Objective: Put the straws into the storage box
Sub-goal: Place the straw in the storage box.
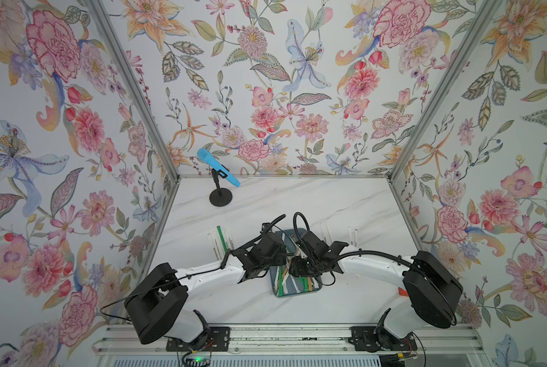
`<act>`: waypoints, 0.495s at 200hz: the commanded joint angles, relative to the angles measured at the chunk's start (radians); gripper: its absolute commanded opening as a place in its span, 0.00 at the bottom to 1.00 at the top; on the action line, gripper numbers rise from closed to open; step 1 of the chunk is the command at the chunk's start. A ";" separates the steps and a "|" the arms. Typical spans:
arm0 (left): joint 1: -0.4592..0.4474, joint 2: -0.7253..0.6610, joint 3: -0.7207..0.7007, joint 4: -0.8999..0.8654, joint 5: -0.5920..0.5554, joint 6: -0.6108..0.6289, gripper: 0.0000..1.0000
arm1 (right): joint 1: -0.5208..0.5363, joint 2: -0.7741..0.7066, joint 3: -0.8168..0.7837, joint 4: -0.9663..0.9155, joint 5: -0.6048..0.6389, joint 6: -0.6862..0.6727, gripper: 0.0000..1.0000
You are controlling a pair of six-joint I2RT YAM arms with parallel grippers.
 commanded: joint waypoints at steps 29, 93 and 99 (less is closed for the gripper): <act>0.087 -0.150 -0.083 -0.069 -0.059 0.001 0.70 | -0.001 -0.072 -0.035 0.042 0.069 0.016 0.61; 0.043 -0.008 0.039 0.021 0.045 0.147 0.68 | 0.013 -0.019 0.014 0.030 0.059 -0.018 0.61; 0.040 0.006 0.039 0.038 0.059 0.150 0.68 | 0.010 -0.028 0.010 0.031 0.062 -0.013 0.61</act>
